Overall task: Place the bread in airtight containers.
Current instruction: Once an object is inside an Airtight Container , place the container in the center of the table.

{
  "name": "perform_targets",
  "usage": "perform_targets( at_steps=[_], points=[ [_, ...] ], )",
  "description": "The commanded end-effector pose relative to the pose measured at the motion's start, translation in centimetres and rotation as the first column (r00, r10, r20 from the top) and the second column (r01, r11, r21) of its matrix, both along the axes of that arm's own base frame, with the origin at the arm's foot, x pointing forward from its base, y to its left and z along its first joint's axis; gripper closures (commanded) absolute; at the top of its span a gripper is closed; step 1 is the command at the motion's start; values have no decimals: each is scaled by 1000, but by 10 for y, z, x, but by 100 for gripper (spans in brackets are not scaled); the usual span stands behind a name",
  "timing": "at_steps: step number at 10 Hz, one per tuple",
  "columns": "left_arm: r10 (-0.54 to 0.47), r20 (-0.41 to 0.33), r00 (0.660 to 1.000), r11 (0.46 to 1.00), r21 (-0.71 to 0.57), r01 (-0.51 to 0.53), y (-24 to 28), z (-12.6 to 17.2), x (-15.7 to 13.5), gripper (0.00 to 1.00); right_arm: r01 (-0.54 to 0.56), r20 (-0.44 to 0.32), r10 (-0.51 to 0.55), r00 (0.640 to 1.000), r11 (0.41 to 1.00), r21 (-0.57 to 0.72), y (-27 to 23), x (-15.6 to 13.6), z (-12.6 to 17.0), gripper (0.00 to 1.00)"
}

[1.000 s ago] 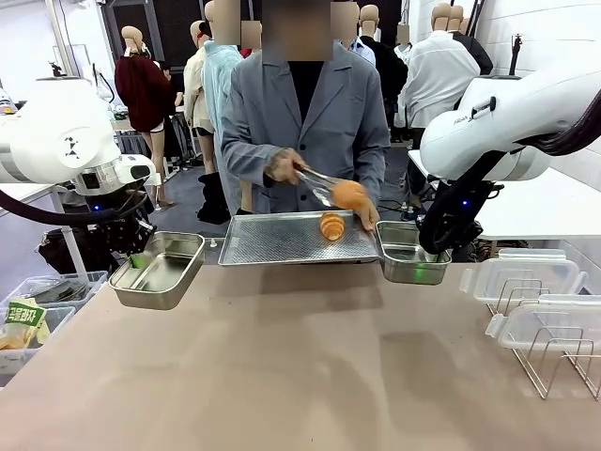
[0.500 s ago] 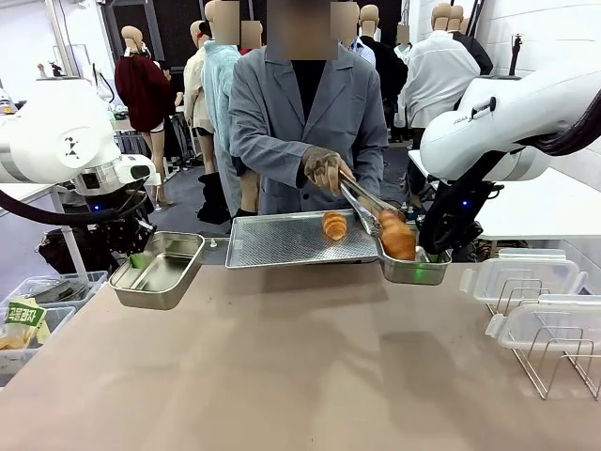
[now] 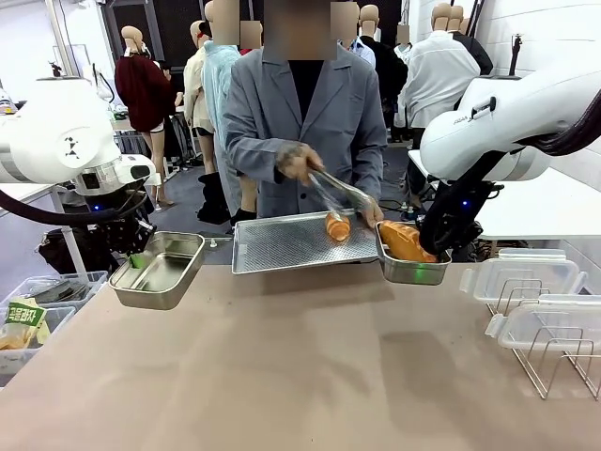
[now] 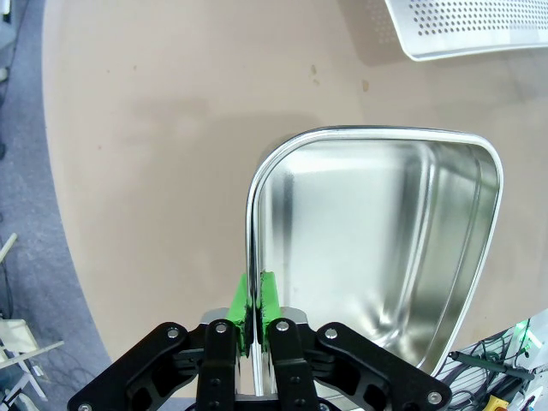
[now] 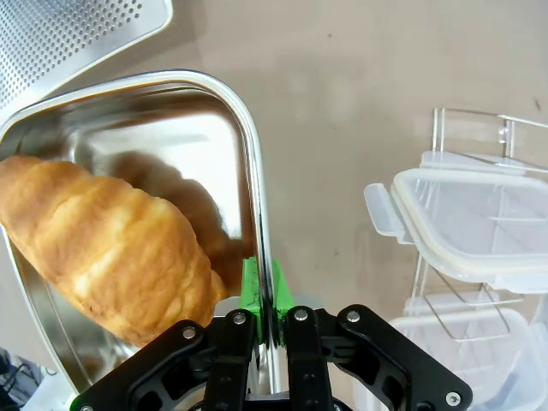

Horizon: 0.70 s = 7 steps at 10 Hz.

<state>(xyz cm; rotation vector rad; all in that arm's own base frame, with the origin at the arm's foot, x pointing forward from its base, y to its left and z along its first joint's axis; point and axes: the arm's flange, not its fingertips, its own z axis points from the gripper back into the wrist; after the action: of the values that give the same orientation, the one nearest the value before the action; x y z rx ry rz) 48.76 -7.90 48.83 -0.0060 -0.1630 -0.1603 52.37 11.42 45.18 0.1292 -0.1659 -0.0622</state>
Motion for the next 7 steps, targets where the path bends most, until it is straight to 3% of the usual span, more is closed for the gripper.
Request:
perform_targets(
  at_steps=[1, 7],
  points=[
    [-2, 8, 1000, 1000, 8, 2, 1, 3, -1, 100, -3, 25, 3, 1000, 1000, 19, 0, -4, 0, 100],
    [-2, 8, 1000, 1000, 8, 2, 1, 3, -1, 100, -3, 25, 3, 1000, 1000, 19, 0, -4, 0, 100]
  ],
)
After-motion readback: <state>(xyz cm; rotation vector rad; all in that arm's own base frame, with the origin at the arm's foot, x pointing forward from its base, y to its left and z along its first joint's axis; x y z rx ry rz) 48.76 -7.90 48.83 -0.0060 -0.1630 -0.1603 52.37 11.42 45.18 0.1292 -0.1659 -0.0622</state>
